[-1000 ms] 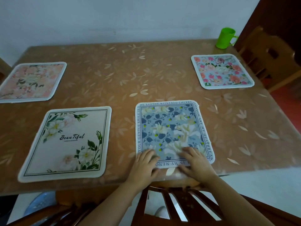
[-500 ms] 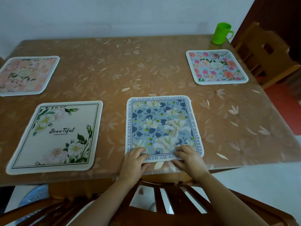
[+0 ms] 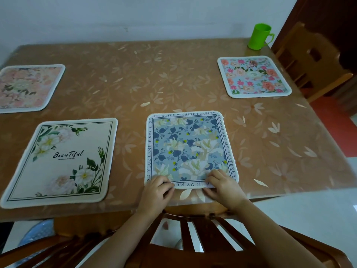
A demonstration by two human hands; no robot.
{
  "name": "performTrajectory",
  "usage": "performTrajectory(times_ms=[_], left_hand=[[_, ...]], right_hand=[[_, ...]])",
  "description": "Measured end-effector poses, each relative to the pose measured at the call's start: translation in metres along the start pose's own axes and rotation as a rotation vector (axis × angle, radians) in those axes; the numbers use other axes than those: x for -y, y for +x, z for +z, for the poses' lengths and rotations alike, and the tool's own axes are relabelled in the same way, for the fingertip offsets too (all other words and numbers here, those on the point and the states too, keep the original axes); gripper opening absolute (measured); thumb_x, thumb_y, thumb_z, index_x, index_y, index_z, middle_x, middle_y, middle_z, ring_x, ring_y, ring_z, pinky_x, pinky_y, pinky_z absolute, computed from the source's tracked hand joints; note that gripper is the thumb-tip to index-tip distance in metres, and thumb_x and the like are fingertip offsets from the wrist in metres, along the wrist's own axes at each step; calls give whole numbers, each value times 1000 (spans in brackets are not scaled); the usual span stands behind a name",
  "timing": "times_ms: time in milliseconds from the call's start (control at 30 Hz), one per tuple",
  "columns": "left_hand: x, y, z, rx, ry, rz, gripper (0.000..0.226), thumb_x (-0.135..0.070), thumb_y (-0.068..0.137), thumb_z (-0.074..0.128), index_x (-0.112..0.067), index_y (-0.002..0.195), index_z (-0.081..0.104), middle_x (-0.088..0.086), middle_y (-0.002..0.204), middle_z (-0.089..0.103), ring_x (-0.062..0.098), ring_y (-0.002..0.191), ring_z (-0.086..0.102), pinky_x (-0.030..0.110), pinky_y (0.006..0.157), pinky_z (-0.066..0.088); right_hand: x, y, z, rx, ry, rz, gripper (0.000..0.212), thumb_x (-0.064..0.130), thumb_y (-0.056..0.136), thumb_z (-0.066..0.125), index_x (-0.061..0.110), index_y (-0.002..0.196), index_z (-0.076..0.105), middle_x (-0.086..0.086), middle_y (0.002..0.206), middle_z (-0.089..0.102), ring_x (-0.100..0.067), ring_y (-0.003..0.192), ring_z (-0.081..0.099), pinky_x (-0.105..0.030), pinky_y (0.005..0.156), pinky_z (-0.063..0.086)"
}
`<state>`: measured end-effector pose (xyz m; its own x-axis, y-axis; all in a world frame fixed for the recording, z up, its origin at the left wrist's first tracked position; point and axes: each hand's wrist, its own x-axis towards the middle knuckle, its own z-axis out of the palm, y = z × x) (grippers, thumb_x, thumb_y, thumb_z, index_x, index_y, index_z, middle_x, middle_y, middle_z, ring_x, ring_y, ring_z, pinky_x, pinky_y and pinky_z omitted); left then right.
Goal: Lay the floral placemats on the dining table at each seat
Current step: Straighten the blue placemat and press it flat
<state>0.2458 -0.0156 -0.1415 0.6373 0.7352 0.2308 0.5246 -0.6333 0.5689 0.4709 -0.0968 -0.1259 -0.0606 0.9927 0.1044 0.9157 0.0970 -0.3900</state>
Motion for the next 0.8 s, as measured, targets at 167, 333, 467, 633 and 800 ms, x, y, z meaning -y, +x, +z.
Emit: performTrajectory(times_ms=[167,333,467,633,800], left_hand=[[2,0,1,2,23,23,16,-1,68,77,-4,81,70,6,76,63,19,73,58,32,62,50],[7,-4,2,12,58,48,22,-6,64,81,-4,83,69,7,79,62,12,80,47,28,69,45],[6,-6,0,22,82,68,21,-2,63,80,-4,82,69,7,80,62,13,82,47,34,67,51],[5,-5,0,31,46,47,15,-1,64,79,-7,73,69,5,76,62,10,80,47,32,64,49],[5,-3,2,47,3,-11,17,2,61,81,-6,70,69,4,72,62,6,75,47,21,67,41]], right_hand=[[-13,-8,-7,-13,-57,2,25,5,56,81,5,75,64,-12,75,63,-28,68,63,-30,47,54],[-16,-8,-5,-47,-44,60,22,3,56,79,5,72,64,-12,72,62,-30,66,62,-33,42,54],[-17,-9,-6,-34,-61,41,28,1,52,81,5,72,61,-12,72,62,-30,64,62,-29,40,52],[-23,-13,-9,-18,6,114,28,-5,56,76,2,77,60,-17,79,62,-36,70,60,-42,49,56],[-24,-16,-11,3,123,208,11,-4,72,67,-4,82,61,-21,89,61,-37,87,57,-46,73,53]])
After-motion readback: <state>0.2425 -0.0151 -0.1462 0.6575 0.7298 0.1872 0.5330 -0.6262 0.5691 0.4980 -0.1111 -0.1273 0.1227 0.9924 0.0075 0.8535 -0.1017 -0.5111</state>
